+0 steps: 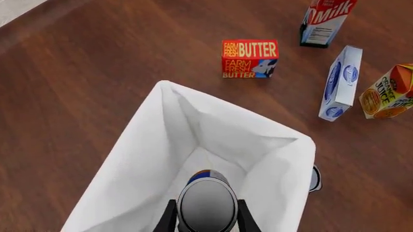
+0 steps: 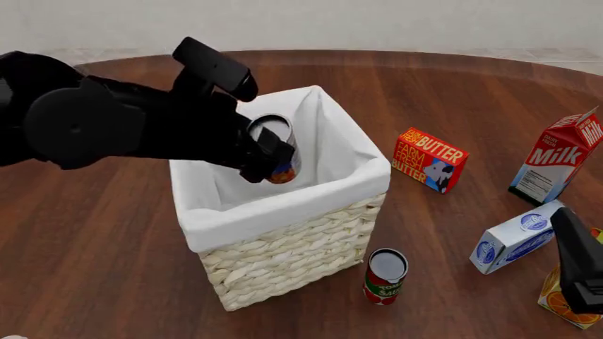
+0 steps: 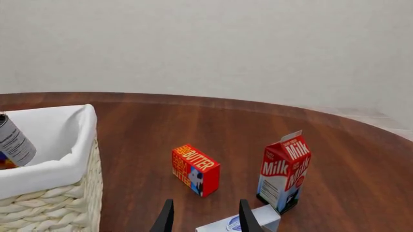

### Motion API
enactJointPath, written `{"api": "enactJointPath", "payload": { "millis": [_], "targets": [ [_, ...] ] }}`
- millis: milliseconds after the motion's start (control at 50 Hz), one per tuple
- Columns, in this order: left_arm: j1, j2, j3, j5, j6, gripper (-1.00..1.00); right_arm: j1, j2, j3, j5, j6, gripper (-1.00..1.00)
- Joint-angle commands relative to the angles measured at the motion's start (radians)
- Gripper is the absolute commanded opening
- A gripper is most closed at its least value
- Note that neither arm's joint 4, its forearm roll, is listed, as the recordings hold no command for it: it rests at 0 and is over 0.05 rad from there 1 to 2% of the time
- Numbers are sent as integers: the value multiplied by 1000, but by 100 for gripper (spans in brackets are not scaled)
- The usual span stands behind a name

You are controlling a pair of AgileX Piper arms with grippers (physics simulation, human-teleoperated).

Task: Pick up the alphabet soup and the tomato sauce, and put them in the basket.

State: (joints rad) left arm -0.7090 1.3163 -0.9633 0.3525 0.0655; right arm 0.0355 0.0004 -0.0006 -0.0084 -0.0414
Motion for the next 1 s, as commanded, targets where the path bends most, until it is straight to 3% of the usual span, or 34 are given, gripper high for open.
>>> {"api": "enactJointPath", "payload": {
  "millis": [20, 1000],
  "targets": [
    [4, 6, -11, 1, 13, 100, 1, 0, 0, -1, 1, 100],
    [17, -32, -70, 30, 29, 100, 0, 0, 0, -2, -4, 100]
  ]
}}
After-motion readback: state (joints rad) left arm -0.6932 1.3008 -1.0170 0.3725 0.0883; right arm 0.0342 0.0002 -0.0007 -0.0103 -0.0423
